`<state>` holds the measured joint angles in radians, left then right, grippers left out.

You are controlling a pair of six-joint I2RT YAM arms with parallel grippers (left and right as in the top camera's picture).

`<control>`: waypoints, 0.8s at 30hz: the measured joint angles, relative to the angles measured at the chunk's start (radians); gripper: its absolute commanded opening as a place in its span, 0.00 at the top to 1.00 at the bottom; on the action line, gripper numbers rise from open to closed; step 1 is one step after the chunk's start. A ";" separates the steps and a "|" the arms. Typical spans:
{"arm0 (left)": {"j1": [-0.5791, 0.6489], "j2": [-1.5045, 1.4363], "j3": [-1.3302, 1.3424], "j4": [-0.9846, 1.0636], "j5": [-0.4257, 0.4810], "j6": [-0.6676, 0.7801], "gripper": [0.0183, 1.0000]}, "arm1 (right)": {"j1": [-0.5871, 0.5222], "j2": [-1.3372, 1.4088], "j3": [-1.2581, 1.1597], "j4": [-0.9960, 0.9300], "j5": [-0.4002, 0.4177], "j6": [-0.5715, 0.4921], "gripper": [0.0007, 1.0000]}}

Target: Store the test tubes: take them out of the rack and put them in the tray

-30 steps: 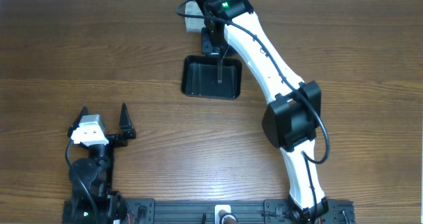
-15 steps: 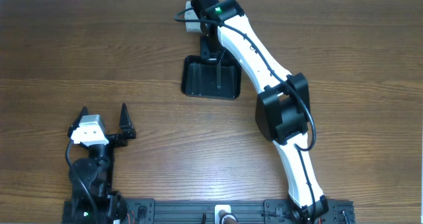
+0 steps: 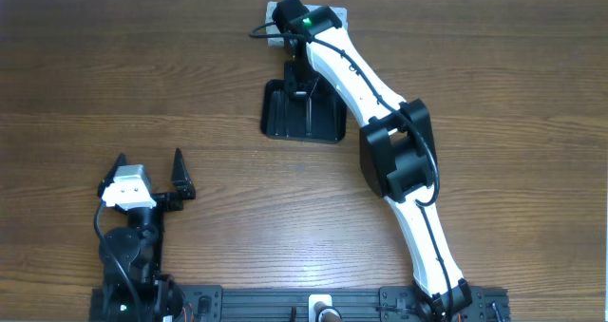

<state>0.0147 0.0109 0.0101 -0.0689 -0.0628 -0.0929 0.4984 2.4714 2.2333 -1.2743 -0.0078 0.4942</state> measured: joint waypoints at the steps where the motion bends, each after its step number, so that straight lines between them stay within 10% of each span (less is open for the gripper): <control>1: 0.000 0.000 0.000 0.000 0.000 0.000 0.00 | 0.000 0.003 0.000 0.000 -0.004 0.000 0.95; 24: 0.000 0.000 0.000 0.000 0.000 0.000 0.00 | 0.000 0.031 -0.001 0.011 -0.021 0.003 0.89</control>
<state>0.0147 0.0109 0.0101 -0.0689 -0.0628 -0.0929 0.4984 2.5019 2.2326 -1.2633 -0.0284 0.4973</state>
